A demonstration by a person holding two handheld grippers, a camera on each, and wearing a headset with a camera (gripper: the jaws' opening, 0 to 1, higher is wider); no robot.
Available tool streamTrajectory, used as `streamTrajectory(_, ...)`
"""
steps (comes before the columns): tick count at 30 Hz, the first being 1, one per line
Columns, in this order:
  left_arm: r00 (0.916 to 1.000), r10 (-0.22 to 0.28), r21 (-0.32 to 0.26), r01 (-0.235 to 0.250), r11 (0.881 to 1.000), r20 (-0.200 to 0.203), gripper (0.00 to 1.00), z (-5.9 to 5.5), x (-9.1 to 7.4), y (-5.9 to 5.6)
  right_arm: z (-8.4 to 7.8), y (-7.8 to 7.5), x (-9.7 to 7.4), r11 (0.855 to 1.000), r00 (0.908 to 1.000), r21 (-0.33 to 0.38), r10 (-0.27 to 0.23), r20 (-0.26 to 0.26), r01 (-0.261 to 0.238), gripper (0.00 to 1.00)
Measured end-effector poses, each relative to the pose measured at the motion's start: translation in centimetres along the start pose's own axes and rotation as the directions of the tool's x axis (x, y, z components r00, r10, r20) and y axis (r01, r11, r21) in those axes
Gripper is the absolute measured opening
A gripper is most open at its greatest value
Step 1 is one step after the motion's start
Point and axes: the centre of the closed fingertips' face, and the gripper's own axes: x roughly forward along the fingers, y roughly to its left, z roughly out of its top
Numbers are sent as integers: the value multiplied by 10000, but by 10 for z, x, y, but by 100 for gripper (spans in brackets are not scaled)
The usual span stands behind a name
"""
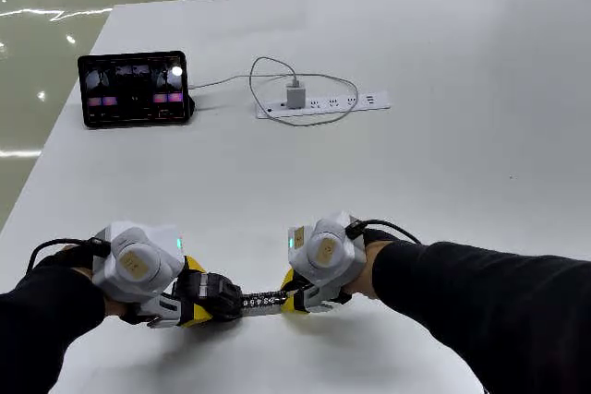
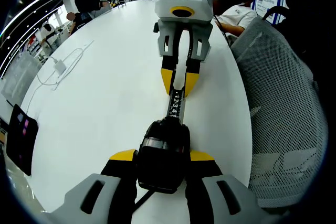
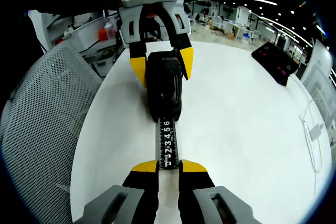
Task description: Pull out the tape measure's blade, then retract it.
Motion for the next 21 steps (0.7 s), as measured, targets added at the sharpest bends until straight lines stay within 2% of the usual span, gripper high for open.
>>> streamTrajectory(21,10000,-31,-11,31,10000,50,30,1,0,-1,-13,0,-9,9999,10000,130,-52,-70,53,10)
